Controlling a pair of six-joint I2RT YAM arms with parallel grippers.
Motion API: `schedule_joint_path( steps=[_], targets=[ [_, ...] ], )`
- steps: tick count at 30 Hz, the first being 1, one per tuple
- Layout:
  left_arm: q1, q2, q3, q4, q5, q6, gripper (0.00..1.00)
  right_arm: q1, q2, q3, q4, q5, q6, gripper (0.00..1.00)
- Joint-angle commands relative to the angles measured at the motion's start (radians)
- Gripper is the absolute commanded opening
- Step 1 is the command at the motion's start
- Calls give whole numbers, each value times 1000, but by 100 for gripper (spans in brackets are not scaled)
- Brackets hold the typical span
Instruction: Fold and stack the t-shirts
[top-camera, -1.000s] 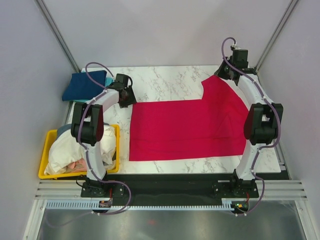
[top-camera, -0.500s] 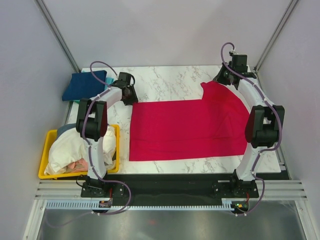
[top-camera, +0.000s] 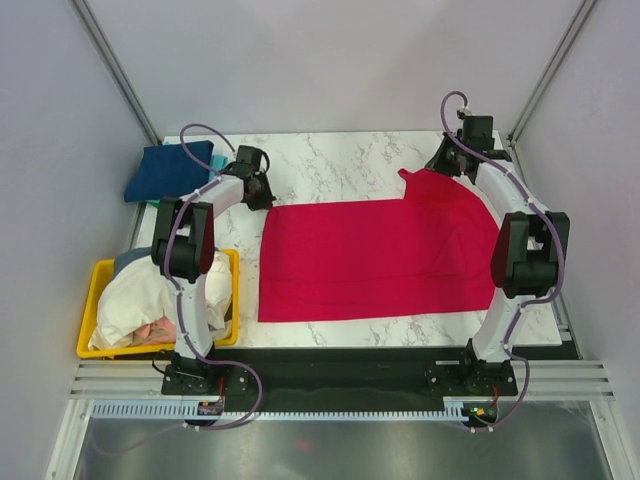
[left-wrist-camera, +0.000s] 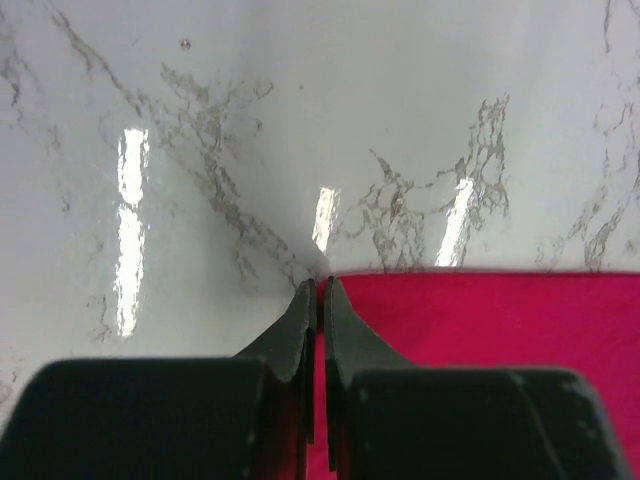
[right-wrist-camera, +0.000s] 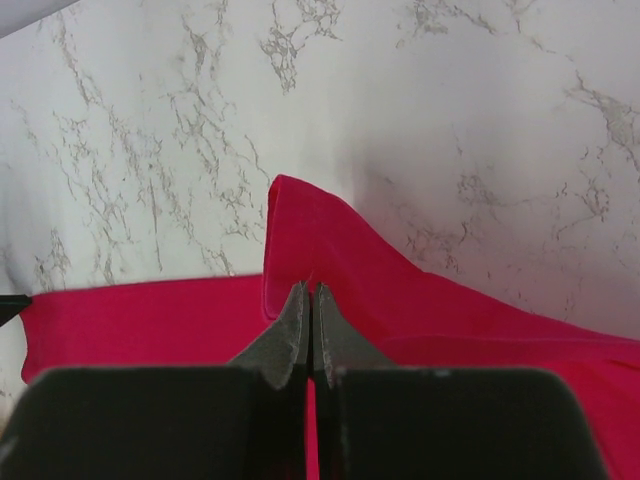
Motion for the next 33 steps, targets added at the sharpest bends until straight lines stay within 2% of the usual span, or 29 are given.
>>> schedule_joint_path(
  steps=[1, 4, 11, 16, 24, 33],
  targets=[
    [-1, -96, -36, 14, 6, 18, 2, -11, -131, -37, 58, -25, -1, 0],
    [-1, -179, -82, 14, 3, 23, 2, -26, -231, -126, 91, -8, -2, 0],
    [-2, -366, -263, 46, 13, 18, 2, -101, -533, -531, 240, 15, 32, 0],
    [-2, -473, -372, 79, 18, 10, 2, -126, -742, -720, 282, 79, 82, 0],
    [-11, -605, -523, 94, 33, -7, 2, -155, -1021, -869, 245, 176, 153, 0],
    [-65, -788, -661, 93, 24, -19, 2, -167, -1161, -930, 127, 253, 173, 0]
  ],
)
